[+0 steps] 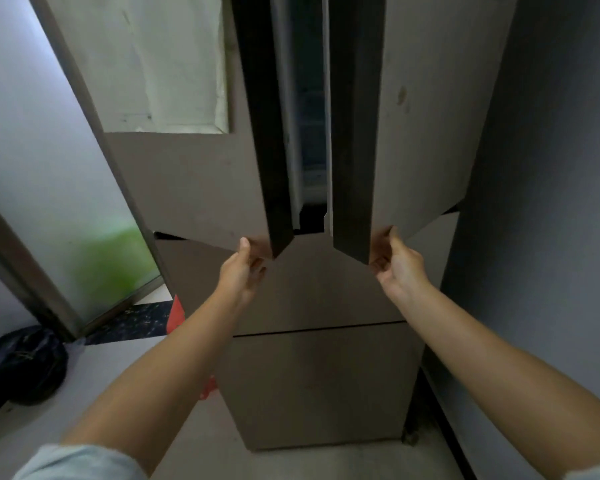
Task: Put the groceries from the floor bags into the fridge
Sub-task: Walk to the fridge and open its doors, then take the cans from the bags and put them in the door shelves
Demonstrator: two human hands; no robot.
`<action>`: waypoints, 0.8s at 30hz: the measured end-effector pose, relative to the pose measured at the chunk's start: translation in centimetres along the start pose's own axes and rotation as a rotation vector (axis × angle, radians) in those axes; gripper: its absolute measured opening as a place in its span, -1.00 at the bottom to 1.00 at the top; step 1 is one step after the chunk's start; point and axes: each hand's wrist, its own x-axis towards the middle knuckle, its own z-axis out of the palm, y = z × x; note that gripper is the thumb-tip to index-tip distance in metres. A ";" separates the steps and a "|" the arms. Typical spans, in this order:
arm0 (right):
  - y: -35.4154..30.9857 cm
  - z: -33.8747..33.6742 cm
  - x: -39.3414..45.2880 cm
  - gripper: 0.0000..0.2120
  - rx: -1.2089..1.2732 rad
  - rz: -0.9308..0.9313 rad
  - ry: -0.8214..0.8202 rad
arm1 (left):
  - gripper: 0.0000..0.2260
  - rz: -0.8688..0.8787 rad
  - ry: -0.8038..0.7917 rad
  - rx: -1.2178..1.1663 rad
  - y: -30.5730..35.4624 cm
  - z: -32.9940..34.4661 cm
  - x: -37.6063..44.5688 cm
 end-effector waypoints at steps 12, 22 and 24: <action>-1.2 -9.6 -12.1 -0.64 -0.339 -0.076 0.161 | -0.51 0.255 0.374 0.611 0.0 -8.4 -16.5; 8.0 -3.8 -23.8 -0.77 -1.049 -0.217 -0.367 | -0.67 0.420 0.295 1.873 0.7 -12.6 -28.1; 8.9 -2.3 -25.6 -0.74 -1.325 -0.429 -0.451 | -0.69 0.426 0.340 1.933 2.1 -14.5 -29.5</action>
